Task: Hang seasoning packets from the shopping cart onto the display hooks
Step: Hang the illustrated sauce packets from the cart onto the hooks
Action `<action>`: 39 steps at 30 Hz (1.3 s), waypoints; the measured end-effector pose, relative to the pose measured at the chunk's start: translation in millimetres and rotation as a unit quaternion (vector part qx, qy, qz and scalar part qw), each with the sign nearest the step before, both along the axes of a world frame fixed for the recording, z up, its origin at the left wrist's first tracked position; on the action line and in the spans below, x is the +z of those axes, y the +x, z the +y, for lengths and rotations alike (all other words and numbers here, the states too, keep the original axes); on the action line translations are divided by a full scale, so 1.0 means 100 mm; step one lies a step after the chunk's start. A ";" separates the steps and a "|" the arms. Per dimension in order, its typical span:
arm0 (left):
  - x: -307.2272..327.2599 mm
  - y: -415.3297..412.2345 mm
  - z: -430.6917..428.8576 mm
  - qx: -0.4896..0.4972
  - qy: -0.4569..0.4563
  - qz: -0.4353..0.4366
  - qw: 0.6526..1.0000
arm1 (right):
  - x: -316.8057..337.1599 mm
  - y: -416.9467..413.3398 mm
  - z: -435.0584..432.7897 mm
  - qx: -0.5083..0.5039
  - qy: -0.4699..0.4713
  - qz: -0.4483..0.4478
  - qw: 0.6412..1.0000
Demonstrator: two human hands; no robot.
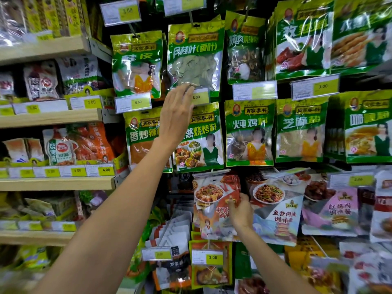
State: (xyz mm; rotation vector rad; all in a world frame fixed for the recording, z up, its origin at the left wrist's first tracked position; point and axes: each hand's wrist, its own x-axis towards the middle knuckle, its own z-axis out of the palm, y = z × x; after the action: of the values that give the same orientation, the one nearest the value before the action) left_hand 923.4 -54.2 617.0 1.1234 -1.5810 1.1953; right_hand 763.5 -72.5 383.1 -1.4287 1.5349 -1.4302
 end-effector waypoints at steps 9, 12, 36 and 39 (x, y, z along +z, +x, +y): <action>-1.00 -0.80 0.44 -0.092 0.004 0.020 0.996 | -0.09 -1.11 0.74 0.021 -0.126 0.035 0.991; -1.65 -1.50 0.64 -0.175 0.068 0.063 0.980 | -0.34 -1.83 1.08 -0.014 -0.108 0.052 0.993; -5.53 -7.38 1.46 -0.404 0.792 0.018 0.457 | -3.39 -6.67 3.39 -0.475 0.314 -0.087 0.817; -5.85 -7.82 1.21 -0.372 0.819 -0.030 0.436 | -3.70 -6.97 3.31 -0.515 0.328 -0.127 0.781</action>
State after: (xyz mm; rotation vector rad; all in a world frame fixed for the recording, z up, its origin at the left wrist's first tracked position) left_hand 140.9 67.3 31.7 0.9250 -2.6967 -1.4393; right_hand 66.3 258.4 13.1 0.1210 2.4172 -1.2611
